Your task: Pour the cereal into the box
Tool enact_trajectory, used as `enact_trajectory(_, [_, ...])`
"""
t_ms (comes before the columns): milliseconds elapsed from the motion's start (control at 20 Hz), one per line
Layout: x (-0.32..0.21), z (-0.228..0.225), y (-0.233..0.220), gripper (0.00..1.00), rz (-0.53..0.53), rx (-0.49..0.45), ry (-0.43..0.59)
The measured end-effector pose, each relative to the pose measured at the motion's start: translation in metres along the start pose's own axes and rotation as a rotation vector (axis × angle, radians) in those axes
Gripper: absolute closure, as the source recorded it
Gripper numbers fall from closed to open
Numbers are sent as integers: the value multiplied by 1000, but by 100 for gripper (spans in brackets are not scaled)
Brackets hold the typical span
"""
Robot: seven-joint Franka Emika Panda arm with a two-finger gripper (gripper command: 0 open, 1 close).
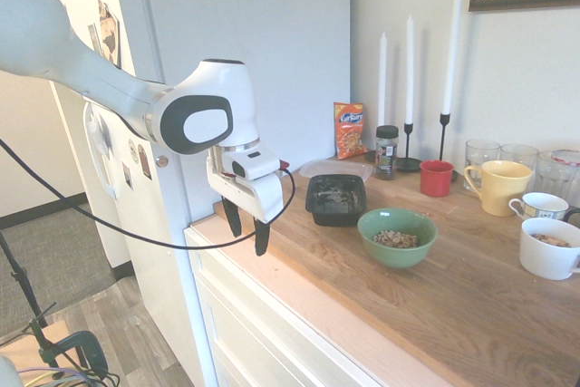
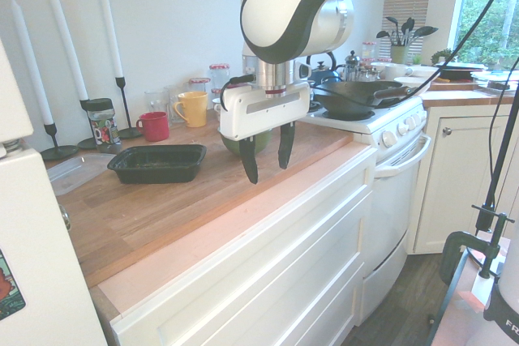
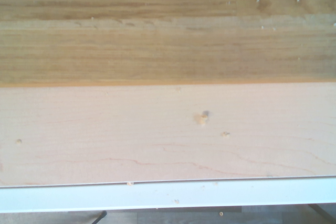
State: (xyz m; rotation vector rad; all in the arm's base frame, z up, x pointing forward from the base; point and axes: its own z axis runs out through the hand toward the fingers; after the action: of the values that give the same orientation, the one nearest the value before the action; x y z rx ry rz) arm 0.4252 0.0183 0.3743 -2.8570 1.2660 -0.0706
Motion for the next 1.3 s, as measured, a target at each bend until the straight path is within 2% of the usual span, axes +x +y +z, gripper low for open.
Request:
enact_trajectory(300, [11,-13,-3,0,2,31,21])
enact_trajectory(450, [39,-32,-8,0,25,64,45])
enact_trajectory(850, [171,-57,-11,0,111,83,67])
enact_trajectory(1050, [234,-62,7,0,174,93,50])
enact_trajectory(1300, [302,-34,26,0,237,88,8])
